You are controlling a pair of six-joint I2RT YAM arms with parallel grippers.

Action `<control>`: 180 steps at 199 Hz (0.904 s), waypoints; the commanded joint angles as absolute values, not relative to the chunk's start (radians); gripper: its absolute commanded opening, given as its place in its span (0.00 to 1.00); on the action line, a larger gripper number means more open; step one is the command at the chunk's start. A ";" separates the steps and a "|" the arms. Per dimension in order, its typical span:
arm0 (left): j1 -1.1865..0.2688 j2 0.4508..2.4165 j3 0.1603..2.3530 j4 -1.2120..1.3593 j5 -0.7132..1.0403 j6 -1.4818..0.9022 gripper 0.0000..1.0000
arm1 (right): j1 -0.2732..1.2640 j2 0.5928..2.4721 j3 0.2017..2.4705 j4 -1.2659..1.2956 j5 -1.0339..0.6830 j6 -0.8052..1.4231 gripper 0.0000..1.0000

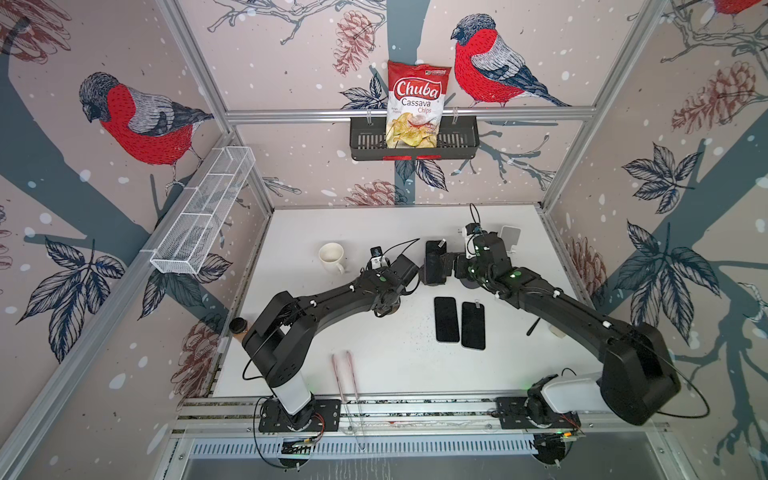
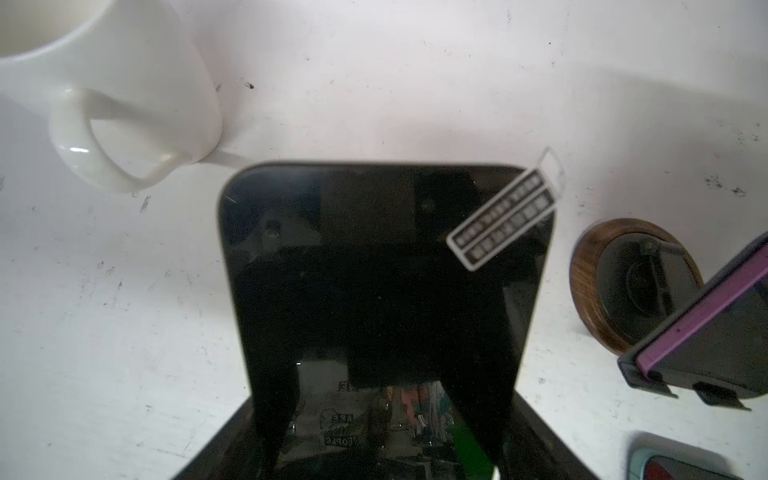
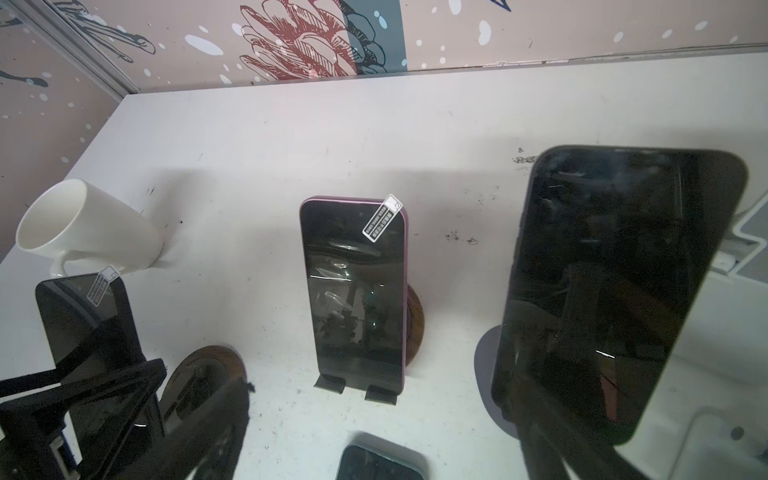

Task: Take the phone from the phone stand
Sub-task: 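Hold both black phones at their top edges with both grippers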

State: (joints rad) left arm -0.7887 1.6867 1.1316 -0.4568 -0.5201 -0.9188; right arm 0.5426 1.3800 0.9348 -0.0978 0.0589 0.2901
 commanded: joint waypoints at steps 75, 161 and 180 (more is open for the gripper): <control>-0.793 1.654 1.171 -0.523 -0.548 -0.895 0.22 | 0.541 1.387 0.936 -0.071 0.054 0.296 0.99; -0.799 1.597 1.164 -0.502 -0.483 -0.840 0.20 | 0.538 1.373 0.934 -0.072 0.071 0.296 0.99; -0.805 1.589 1.165 -0.495 -0.466 -0.833 0.20 | 0.538 1.371 0.934 -0.071 0.071 0.296 0.99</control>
